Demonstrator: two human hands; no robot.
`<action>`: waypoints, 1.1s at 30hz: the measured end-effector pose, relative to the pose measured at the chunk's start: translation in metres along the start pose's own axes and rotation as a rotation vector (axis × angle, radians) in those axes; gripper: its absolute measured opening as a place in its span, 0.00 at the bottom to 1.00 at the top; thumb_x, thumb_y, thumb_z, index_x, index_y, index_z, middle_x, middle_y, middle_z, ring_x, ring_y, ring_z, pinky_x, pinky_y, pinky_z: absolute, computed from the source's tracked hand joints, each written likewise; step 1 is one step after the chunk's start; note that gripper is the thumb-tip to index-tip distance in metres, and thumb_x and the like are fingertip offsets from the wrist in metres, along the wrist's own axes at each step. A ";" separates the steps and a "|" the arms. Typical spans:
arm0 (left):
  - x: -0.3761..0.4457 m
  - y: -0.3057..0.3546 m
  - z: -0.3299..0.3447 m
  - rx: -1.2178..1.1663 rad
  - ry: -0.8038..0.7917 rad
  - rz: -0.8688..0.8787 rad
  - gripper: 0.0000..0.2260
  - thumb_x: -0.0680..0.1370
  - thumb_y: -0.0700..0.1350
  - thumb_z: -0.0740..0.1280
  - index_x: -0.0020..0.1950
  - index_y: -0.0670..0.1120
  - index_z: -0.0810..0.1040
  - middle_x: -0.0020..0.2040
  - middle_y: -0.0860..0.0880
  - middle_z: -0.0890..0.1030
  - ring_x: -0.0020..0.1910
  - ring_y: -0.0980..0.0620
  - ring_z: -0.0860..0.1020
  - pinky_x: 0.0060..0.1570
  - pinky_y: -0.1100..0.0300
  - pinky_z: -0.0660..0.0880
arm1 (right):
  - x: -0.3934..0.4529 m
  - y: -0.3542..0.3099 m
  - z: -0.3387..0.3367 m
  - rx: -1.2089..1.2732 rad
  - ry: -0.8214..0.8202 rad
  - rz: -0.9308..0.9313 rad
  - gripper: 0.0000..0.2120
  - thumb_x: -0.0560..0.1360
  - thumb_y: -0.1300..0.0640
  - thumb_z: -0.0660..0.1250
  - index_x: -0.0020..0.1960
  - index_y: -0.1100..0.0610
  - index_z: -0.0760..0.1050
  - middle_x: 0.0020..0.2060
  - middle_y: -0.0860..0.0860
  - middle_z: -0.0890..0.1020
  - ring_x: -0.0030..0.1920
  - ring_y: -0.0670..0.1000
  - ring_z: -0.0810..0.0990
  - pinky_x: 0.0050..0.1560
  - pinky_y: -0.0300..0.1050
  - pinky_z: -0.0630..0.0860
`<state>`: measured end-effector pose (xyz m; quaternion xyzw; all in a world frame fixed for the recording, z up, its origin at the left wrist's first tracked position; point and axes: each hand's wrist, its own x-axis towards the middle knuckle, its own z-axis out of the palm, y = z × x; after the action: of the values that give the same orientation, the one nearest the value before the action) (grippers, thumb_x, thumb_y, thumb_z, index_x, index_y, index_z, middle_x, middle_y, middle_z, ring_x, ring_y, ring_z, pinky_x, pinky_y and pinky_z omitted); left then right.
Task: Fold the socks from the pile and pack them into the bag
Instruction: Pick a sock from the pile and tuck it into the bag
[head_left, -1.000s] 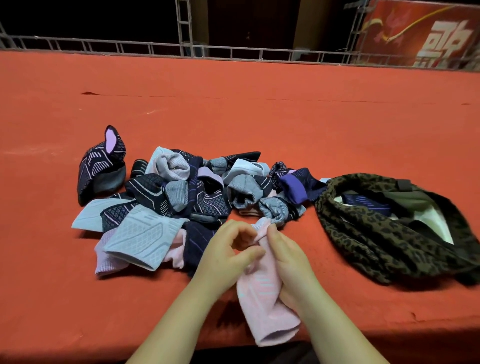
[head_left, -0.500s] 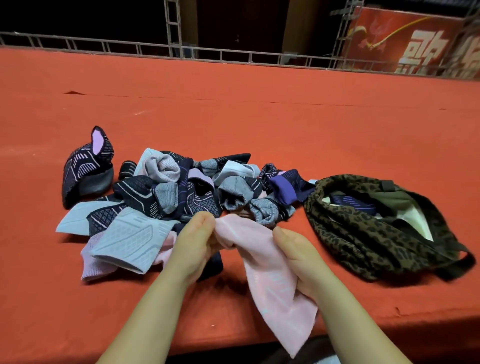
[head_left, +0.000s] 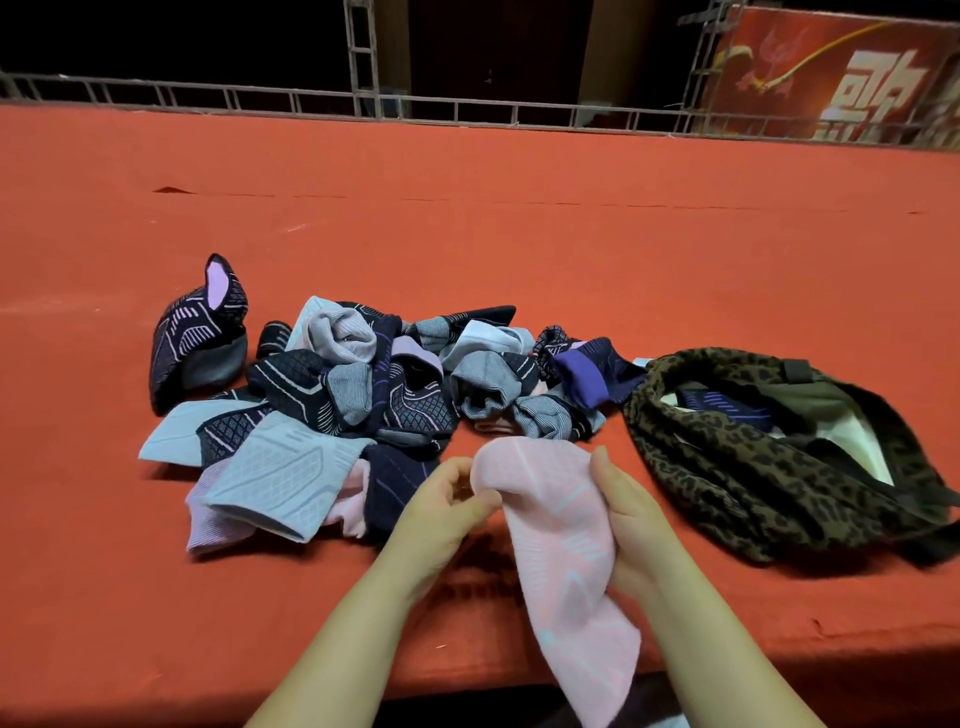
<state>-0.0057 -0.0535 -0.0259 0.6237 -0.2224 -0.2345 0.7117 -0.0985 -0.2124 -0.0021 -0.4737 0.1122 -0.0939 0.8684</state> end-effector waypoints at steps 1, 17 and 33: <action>0.001 -0.001 0.001 0.005 0.014 0.010 0.12 0.64 0.48 0.72 0.44 0.47 0.77 0.36 0.51 0.78 0.33 0.56 0.73 0.35 0.66 0.70 | -0.001 0.000 -0.001 -0.007 0.006 -0.009 0.45 0.55 0.39 0.80 0.60 0.68 0.74 0.54 0.68 0.80 0.51 0.62 0.81 0.52 0.55 0.79; 0.012 0.039 -0.010 0.027 0.287 0.272 0.14 0.80 0.43 0.59 0.34 0.49 0.72 0.28 0.57 0.73 0.30 0.60 0.68 0.31 0.65 0.67 | 0.001 0.005 -0.012 -0.692 0.100 -0.174 0.15 0.69 0.46 0.66 0.30 0.52 0.64 0.26 0.43 0.66 0.28 0.42 0.62 0.29 0.39 0.59; 0.010 0.117 -0.015 0.329 -0.379 0.414 0.19 0.70 0.68 0.63 0.35 0.54 0.79 0.36 0.34 0.72 0.37 0.42 0.70 0.38 0.45 0.66 | 0.025 -0.080 0.036 -1.078 -0.437 -0.400 0.14 0.66 0.46 0.68 0.51 0.39 0.78 0.65 0.41 0.71 0.71 0.42 0.64 0.71 0.47 0.60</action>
<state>0.0180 -0.0352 0.0882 0.6171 -0.5081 -0.1576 0.5798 -0.0691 -0.2333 0.0814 -0.8664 -0.1276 -0.0860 0.4750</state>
